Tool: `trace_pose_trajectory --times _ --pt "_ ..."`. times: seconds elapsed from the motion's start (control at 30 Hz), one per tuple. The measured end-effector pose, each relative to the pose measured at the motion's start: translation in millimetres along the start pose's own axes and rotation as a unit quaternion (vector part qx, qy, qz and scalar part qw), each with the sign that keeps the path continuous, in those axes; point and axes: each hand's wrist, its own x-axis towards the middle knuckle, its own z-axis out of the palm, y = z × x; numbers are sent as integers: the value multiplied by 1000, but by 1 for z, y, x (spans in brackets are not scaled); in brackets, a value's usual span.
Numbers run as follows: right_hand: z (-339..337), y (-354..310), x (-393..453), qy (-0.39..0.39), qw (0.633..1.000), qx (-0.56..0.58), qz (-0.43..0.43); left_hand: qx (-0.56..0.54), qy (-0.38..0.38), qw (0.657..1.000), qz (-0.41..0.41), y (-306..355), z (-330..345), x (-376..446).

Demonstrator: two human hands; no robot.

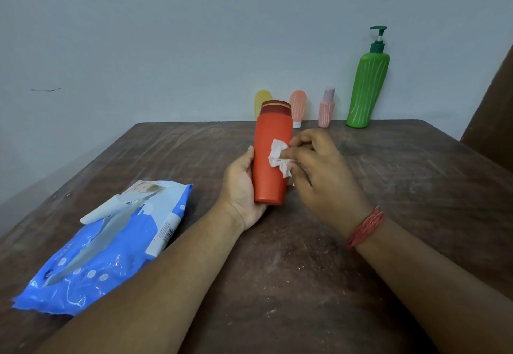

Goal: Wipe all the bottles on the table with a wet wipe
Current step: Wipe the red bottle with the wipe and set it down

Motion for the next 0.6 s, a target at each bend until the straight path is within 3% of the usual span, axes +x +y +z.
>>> trace_pose_trajectory --times 0.17,0.33,0.47,0.6 --pt "-4 -1 -6 -94 993 -18 -66 -10 4 1000 -6 3 -1 -1" --pt "-3 5 -2 -50 995 -78 -41 12 9 1000 -8 0 -2 2" --pt "-3 5 -7 -145 984 -31 -94 14 10 1000 -25 3 -1 -1" --pt "-7 10 -3 -79 996 -20 -41 13 7 1000 -6 2 0 0"
